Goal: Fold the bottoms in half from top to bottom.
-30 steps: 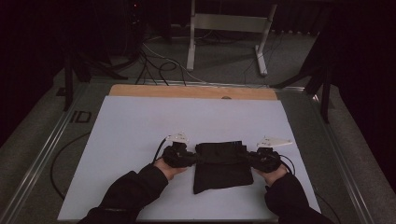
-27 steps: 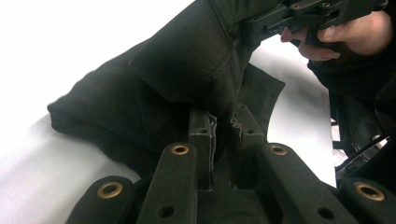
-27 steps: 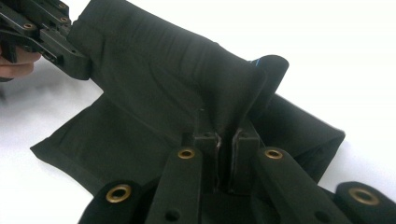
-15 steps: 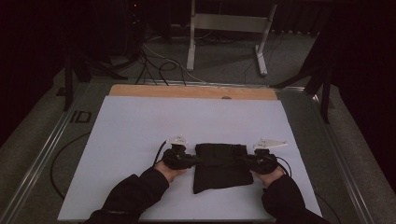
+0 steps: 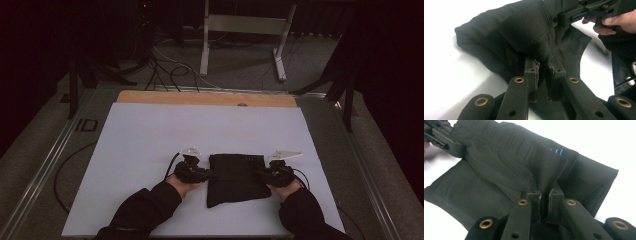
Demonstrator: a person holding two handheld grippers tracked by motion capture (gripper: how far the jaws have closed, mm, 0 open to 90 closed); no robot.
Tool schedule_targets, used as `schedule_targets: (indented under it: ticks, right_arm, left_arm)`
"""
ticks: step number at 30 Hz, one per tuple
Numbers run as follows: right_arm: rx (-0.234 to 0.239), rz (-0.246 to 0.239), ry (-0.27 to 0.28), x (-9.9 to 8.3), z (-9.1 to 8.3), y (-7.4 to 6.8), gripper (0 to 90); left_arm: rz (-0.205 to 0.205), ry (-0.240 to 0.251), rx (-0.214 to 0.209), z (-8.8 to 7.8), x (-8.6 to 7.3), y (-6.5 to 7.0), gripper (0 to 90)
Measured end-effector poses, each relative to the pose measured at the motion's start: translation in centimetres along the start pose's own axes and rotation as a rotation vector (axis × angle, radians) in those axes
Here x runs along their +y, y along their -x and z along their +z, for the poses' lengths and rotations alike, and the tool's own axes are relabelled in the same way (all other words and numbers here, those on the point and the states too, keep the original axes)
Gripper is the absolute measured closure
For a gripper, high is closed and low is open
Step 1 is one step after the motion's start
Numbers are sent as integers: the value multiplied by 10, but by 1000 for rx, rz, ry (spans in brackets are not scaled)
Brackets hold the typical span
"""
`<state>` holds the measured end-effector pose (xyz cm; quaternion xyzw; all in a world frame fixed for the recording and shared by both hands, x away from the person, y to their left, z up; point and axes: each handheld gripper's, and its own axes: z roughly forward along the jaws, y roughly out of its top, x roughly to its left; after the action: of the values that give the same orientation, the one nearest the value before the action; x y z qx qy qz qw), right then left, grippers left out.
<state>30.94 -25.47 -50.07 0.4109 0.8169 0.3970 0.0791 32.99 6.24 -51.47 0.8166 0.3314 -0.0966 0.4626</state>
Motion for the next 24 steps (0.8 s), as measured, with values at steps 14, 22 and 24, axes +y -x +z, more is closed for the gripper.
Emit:
schedule_targets:
  ticks: [14,22,24]
  right_arm:
    - [14,21,-41,-6,9,5,792]
    - [5,-4,-41,-7,10,4,742]
    - [-8,-35,-36,-6,9,2,688]
  left_arm:
    - [19,7,47,3,-5,1,750]
    - [40,4,58,1,-6,0,726]
    - [60,4,55,0,-6,1,694]
